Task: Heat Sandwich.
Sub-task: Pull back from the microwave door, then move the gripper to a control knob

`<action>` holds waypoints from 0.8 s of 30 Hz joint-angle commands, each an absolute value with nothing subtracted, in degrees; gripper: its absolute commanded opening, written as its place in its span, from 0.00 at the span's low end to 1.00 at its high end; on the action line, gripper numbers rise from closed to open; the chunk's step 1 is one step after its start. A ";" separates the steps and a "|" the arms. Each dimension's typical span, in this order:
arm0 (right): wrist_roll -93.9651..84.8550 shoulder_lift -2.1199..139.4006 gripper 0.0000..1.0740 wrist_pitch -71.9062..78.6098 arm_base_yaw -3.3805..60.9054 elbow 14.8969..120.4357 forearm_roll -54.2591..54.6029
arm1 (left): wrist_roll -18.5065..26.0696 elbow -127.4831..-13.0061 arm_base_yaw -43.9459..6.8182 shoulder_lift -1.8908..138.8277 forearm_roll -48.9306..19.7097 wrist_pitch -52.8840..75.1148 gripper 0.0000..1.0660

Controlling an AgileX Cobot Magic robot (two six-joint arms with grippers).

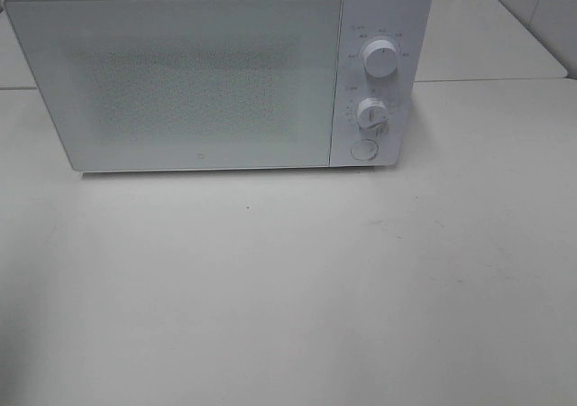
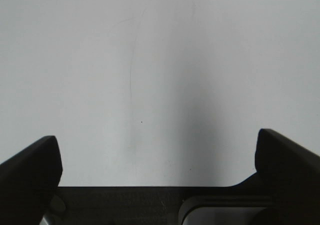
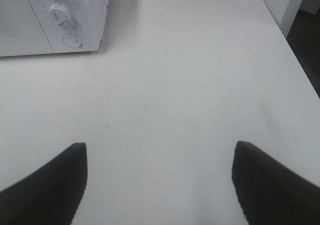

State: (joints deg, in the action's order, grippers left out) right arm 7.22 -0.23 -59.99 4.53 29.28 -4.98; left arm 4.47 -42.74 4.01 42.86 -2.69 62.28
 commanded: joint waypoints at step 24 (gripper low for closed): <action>7.62 -1.78 0.71 -59.64 4.01 29.05 -5.16 | 8.65 -28.36 -0.06 11.75 -6.70 59.76 0.95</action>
